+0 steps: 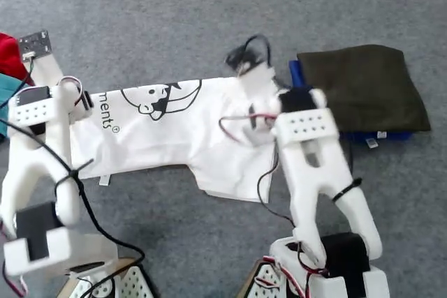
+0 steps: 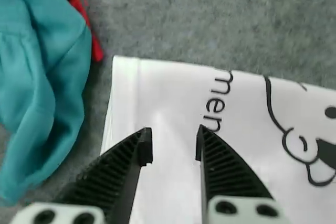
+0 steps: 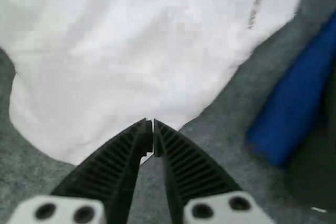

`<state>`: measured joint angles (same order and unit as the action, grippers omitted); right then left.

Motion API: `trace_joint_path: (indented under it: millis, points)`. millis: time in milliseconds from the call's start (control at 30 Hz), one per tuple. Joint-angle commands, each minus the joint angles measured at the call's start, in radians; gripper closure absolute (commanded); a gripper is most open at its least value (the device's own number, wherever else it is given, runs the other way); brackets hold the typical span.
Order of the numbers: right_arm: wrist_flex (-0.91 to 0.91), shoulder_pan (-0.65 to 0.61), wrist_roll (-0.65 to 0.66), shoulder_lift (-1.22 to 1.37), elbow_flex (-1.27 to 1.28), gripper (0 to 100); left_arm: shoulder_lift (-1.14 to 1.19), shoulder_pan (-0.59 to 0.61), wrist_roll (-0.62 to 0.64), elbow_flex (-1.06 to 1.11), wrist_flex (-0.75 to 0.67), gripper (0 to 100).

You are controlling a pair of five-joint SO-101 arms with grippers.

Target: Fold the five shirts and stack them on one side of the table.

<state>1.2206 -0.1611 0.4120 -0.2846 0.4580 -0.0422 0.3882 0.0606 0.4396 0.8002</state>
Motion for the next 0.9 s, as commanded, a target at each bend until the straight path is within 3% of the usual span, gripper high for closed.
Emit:
trace_joint_path:
  millis: [0, 67, 200, 300, 467, 700, 867]
  points:
    - [-0.13, 0.023, 0.008, 0.035, -0.09, 98.4, 0.152, -0.019, 0.014, -0.041, -0.161, 84]
    - [-0.267, 0.025, 0.002, 0.127, -0.077, 98.4, 0.261, -0.022, 0.009, -0.116, -0.152, 86]
    - [-0.508, 0.038, -0.037, 0.364, -0.076, 98.4, 0.39, 0.03, 0.017, -0.34, 0.044, 97]
    - [-0.634, 0.094, -0.1, 0.532, -0.097, 98.4, 0.497, 0.033, 0.017, -0.423, 0.071, 96]
    - [-0.597, 0.15, -0.126, 0.588, -0.189, 98.4, 0.568, 0.033, 0.009, -0.552, 0.181, 97]
    - [-0.603, 0.17, -0.083, 0.608, -0.203, 98.4, 0.565, 0.001, 0.008, -0.55, 0.215, 97]
    - [-0.597, 0.213, -0.083, 0.61, -0.213, 98.4, 0.42, -0.058, 0.055, -0.539, 0.265, 97]
